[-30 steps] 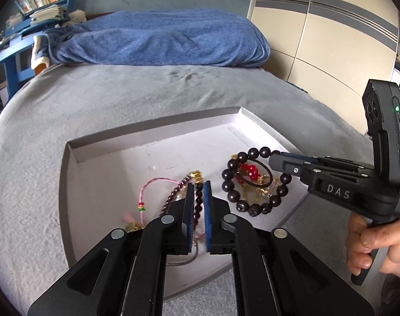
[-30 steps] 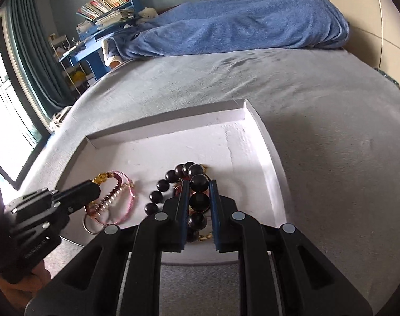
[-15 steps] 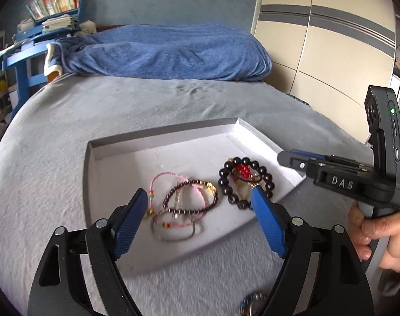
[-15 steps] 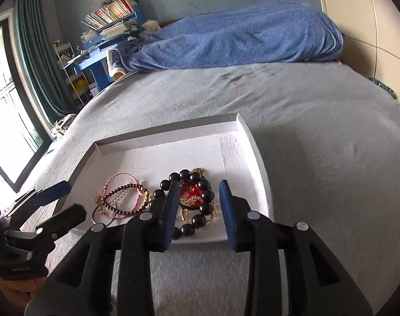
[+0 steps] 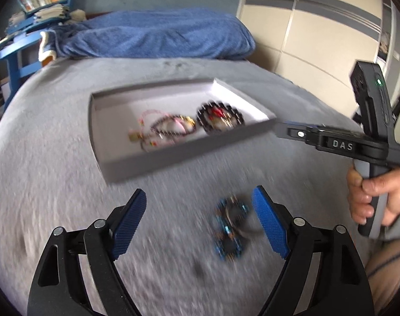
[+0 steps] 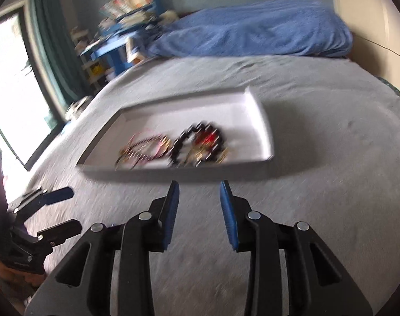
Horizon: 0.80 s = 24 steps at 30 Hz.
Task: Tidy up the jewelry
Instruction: 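Move the left tool over the blue beaded bracelet while the right tool moves over the silver hoop, then grasp the blue beaded bracelet with the left tool while the right tool grasps the silver hoop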
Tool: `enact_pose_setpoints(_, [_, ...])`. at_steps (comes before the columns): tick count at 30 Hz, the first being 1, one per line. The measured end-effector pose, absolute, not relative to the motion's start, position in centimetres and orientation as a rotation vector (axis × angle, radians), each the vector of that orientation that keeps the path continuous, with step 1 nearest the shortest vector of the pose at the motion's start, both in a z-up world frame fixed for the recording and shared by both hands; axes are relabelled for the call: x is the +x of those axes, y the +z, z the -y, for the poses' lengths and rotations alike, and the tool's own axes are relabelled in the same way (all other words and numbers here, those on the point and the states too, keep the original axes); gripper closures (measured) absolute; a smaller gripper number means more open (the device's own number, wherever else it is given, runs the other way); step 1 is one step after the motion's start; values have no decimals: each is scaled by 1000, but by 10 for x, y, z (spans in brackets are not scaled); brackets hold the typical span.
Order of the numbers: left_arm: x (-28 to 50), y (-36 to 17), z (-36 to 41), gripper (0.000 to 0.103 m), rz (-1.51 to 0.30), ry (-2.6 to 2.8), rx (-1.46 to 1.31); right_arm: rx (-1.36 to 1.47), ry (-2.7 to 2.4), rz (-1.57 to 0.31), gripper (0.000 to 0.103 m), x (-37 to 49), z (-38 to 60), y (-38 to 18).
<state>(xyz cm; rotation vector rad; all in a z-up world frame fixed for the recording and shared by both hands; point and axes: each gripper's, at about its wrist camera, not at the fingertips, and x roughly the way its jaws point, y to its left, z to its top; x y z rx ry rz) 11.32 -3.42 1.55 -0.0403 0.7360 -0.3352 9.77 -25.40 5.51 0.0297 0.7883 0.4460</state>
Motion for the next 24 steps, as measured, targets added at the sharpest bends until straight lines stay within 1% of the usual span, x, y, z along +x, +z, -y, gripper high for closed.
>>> enact_pose_setpoints(4, [98,10,36,21,-760,-347,-11,-44,503,-824,68,85,237,48])
enact_pose_setpoints(6, [95,5,38,36,-790,-367,2,-78,516,-837,68,81,229,46])
enact_pose_setpoints(7, [94,4,39,37,-797,-376,5,-97,517,-842,68,77,226,44])
enact_pose_setpoints(14, [95,-6,53,38,-843,-396,61,-93,534,-868,68,73,225,38])
enact_pose_setpoints(15, [97,-9,55,42,-858,-387,76,-89,541,-873,68,73,225,37])
enact_pose_setpoints(16, [98,-12,58,49,-870,-372,94,-78,559,-883,68,73,225,35])
enact_pose_setpoints(17, [99,-13,58,59,-875,-353,106,-79,570,-888,68,72,223,33])
enact_pose_setpoints(18, [99,-14,58,72,-870,-340,111,-83,576,-890,68,72,222,33])
enact_pose_setpoints(19, [99,-13,56,80,-865,-335,101,-88,587,-894,68,71,220,32])
enact_pose_setpoints(20, [98,-12,51,84,-857,-325,79,-91,598,-896,68,70,217,32])
enact_pose_setpoints(24, [97,-9,37,86,-834,-276,19,-102,653,-902,68,67,205,31])
